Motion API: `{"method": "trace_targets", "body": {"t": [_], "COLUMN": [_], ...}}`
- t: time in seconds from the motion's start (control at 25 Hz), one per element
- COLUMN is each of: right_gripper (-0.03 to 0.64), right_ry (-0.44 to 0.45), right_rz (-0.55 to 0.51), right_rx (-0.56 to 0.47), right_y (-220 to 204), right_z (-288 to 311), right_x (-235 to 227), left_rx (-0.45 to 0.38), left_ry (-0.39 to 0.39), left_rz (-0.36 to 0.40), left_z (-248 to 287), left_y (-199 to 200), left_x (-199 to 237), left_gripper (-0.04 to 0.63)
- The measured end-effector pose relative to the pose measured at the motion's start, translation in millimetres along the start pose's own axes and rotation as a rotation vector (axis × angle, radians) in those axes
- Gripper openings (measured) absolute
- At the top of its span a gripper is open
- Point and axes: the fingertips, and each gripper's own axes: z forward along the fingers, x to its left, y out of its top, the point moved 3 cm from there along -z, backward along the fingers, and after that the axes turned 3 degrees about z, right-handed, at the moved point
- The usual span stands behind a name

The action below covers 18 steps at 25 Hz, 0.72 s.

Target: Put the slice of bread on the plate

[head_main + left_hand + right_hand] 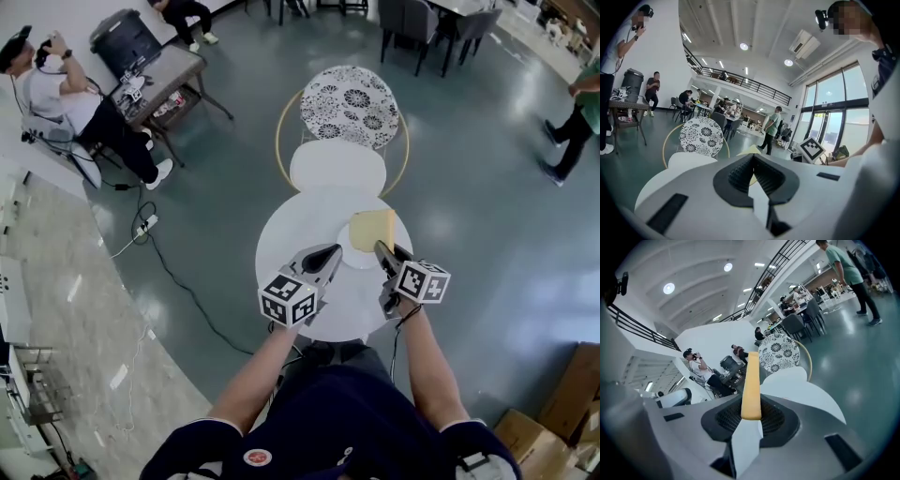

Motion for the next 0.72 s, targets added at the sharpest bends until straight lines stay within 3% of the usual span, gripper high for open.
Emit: {"method": "trace_targets", "body": {"t": [0.24, 0.72], "right_gripper": [0.086, 0.087], "right_ry": [-0.008, -0.040], "right_rz": [0.038, 0.139], "right_rx": [0.067, 0.106], "right_y": [-24, -48], "right_z": [30, 51], "right_x": [-15, -36], "left_rx": [0.027, 0.084], "left_ry": [0.021, 0.038], "left_rz": [-0.005, -0.045], "left_z": [4, -6], "left_y": [-10, -33], "left_x": [3, 7], "left_gripper": [0.006, 0.005]}}
